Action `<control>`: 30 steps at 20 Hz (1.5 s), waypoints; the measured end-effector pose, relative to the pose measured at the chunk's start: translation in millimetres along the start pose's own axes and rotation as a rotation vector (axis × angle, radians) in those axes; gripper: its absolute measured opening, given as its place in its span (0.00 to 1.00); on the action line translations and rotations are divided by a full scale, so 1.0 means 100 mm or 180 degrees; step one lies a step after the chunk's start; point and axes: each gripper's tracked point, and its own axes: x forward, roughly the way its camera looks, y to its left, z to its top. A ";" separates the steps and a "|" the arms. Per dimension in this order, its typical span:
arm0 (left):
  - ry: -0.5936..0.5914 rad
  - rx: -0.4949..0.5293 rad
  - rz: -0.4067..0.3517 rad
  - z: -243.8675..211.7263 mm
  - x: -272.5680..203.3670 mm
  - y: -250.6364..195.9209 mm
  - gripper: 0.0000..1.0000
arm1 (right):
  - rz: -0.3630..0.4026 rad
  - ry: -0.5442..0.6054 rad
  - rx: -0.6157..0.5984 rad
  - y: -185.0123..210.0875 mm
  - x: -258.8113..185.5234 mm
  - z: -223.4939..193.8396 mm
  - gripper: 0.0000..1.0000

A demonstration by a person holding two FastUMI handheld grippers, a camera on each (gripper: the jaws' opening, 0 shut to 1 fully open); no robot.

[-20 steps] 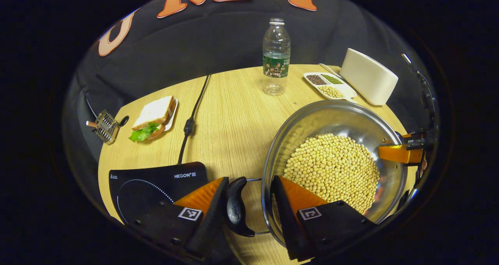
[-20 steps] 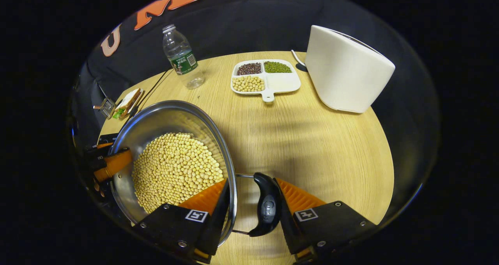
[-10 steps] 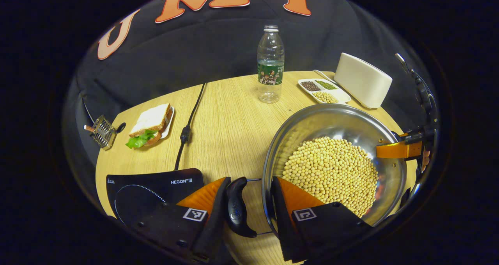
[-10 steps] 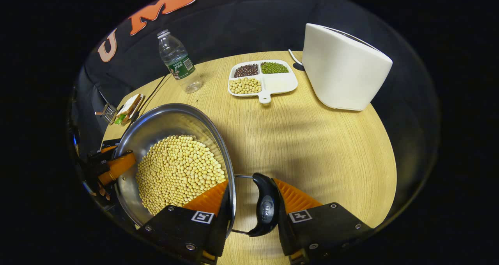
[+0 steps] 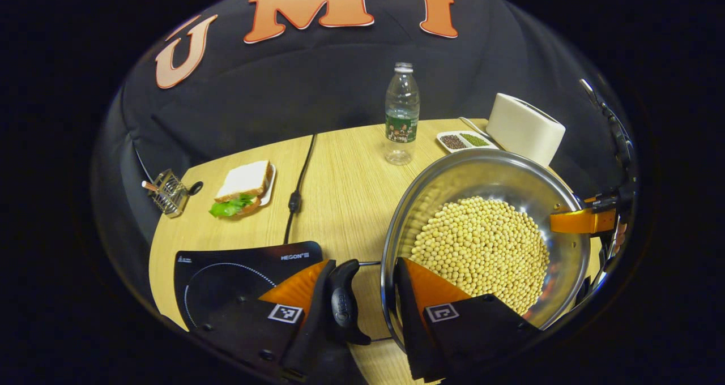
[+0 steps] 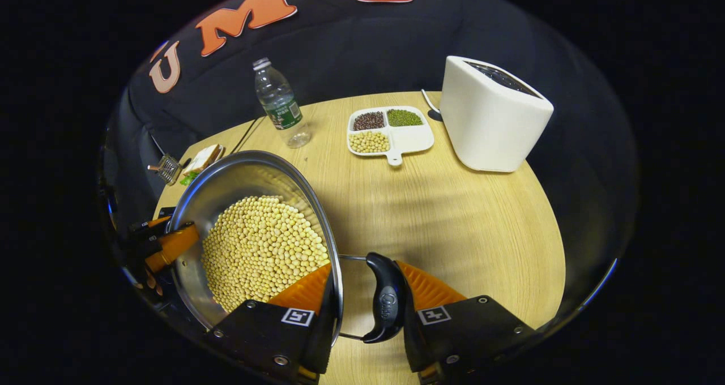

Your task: First push the handle of the pot to place it horizontally, then grasp the pot with both hands and set it on the induction cooktop.

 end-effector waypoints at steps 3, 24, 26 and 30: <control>-0.0086 -0.0055 0.0061 0.07 -0.28 0.18 0.64 | 0.0034 -0.0100 -0.0075 0.19 -0.22 0.08 0.52; -0.0170 -0.0538 0.0732 -0.24 -1.51 2.22 0.62 | 0.0434 -0.0178 -0.0717 2.41 -0.63 0.28 0.52; -0.0155 -0.0569 0.0785 -0.29 -1.57 2.40 0.62 | 0.0471 -0.0166 -0.0759 2.58 -0.60 0.27 0.52; -0.0093 -0.0638 0.0856 -0.48 -1.61 2.69 0.62 | 0.0543 -0.0101 -0.0834 2.88 -0.48 0.17 0.52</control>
